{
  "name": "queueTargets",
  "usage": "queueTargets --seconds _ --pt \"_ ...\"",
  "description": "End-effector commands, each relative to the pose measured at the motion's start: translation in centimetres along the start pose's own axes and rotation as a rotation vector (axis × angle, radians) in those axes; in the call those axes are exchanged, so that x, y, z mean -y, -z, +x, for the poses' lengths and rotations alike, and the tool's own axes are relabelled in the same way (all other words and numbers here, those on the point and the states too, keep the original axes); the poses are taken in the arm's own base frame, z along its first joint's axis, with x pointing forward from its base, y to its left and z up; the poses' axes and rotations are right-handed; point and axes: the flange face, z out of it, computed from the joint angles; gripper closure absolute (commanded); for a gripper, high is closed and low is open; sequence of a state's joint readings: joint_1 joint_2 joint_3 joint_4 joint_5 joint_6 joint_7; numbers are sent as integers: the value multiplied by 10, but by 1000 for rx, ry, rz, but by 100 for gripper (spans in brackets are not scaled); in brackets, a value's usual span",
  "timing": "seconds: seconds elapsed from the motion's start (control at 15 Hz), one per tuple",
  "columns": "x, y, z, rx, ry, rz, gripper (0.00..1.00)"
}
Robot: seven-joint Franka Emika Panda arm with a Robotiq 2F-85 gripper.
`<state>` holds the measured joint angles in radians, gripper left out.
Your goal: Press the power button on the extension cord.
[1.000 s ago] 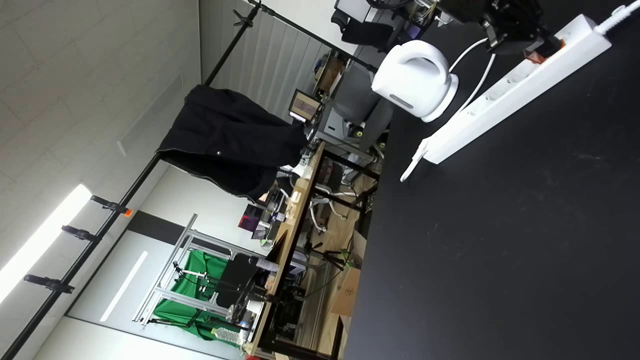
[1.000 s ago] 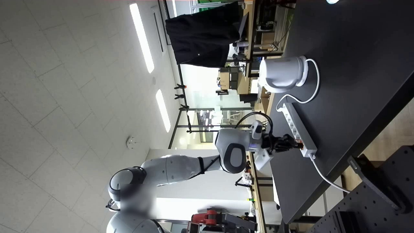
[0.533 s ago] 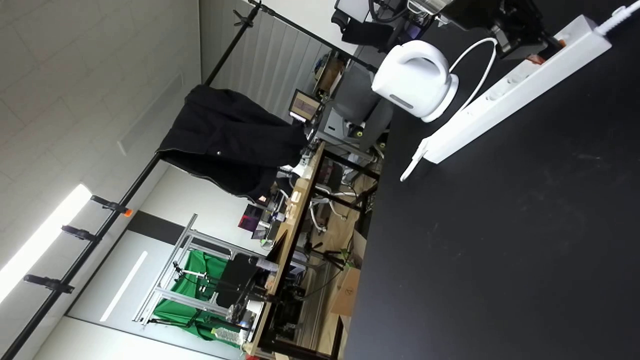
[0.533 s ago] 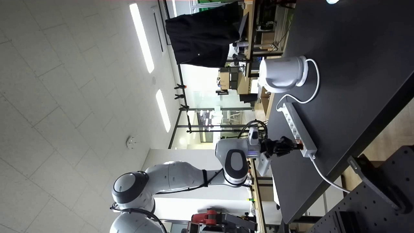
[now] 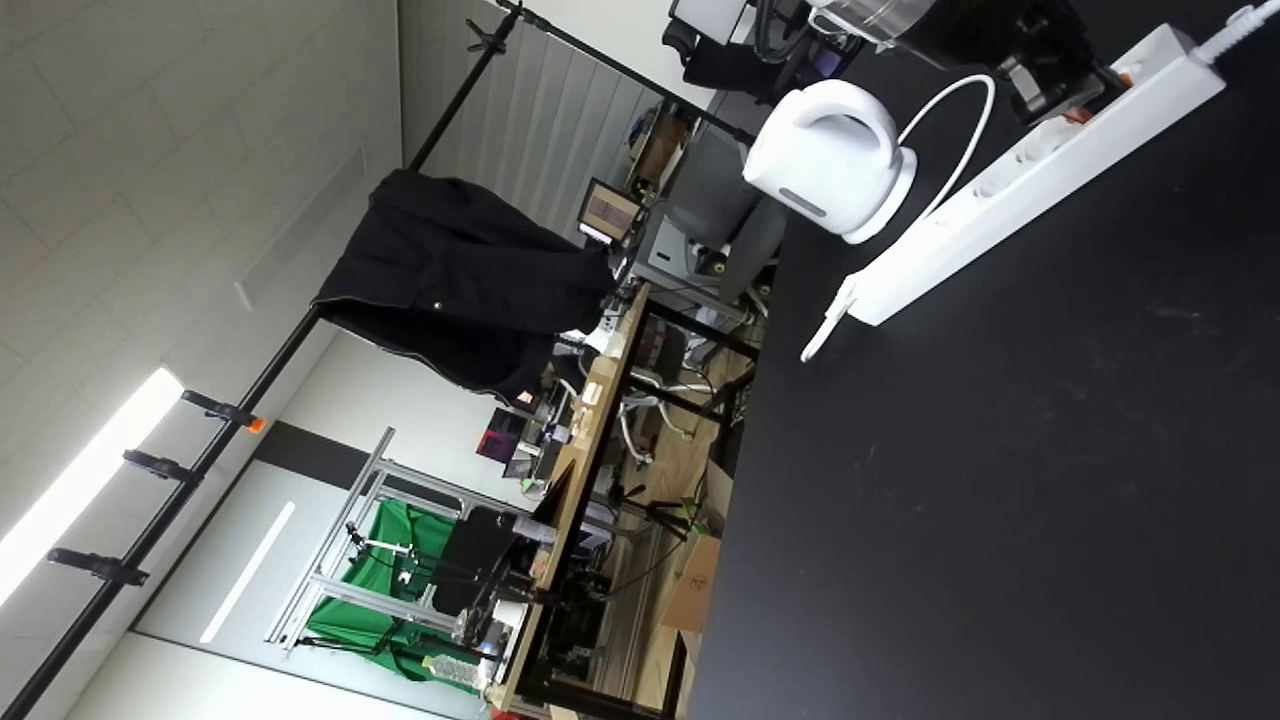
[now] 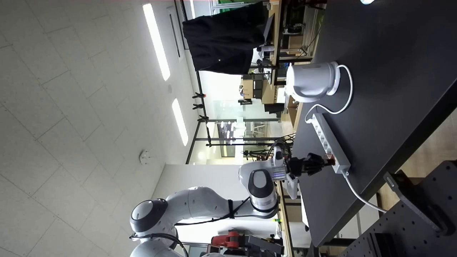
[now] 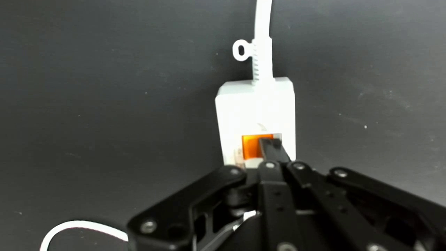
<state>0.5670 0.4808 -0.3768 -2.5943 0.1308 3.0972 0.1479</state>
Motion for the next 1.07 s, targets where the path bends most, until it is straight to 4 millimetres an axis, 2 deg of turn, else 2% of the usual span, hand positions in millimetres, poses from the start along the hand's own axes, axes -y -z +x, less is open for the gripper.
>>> queueTargets --seconds 0.0,0.27,0.47,0.53,0.6,1.0 --pt "1 22 -4 35 -62 -36 100" --pt "8 78 -4 91 -56 10 100" --pt "10 118 5 78 -53 35 100" --pt "10 128 9 70 -63 31 74" --pt "9 136 10 69 -55 22 73" --pt "1 181 2 83 -43 -26 33"
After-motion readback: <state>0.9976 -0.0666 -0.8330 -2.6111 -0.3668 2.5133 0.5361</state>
